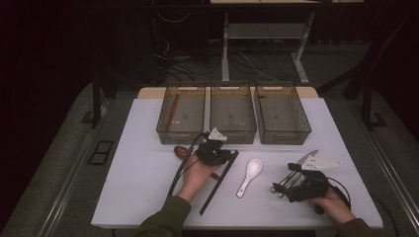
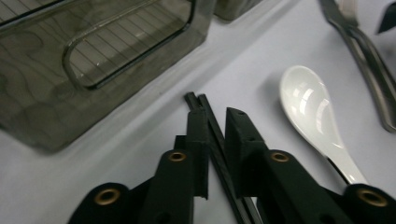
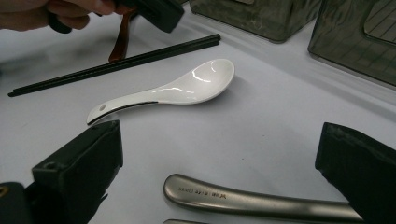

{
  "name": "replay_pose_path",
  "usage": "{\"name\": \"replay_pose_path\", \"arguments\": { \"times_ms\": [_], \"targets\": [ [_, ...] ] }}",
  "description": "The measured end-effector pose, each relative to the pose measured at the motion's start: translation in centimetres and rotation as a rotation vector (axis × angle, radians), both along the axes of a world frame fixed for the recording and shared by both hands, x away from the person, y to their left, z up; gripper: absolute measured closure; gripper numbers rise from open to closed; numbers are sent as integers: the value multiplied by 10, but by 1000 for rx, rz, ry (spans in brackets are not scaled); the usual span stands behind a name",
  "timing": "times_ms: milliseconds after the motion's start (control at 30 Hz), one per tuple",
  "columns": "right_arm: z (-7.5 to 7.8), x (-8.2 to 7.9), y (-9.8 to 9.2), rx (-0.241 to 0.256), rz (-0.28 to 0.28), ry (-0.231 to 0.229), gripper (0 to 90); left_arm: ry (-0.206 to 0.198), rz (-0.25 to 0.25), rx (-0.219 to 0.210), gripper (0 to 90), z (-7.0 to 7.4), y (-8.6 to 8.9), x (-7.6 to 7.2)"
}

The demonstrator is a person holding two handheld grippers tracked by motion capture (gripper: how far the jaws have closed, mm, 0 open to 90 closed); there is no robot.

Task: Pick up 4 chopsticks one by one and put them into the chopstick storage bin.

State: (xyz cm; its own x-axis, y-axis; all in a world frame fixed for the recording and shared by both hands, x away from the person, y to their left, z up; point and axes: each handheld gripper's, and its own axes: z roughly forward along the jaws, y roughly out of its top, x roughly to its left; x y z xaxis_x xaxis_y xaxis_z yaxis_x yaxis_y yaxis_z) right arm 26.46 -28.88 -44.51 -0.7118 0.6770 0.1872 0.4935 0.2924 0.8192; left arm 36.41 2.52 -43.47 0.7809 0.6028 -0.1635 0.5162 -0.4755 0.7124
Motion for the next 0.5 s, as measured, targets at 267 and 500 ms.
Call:
{"name": "replay_pose_path", "arguments": {
  "times_ms": [267,500],
  "targets": [
    [0,0,-1,3,1,2,7,22,35,-26,706,-6,-12,13],
    [0,0,0,4,2,1,7,23,22,9,644,-10,-22,15]
  ]
}}
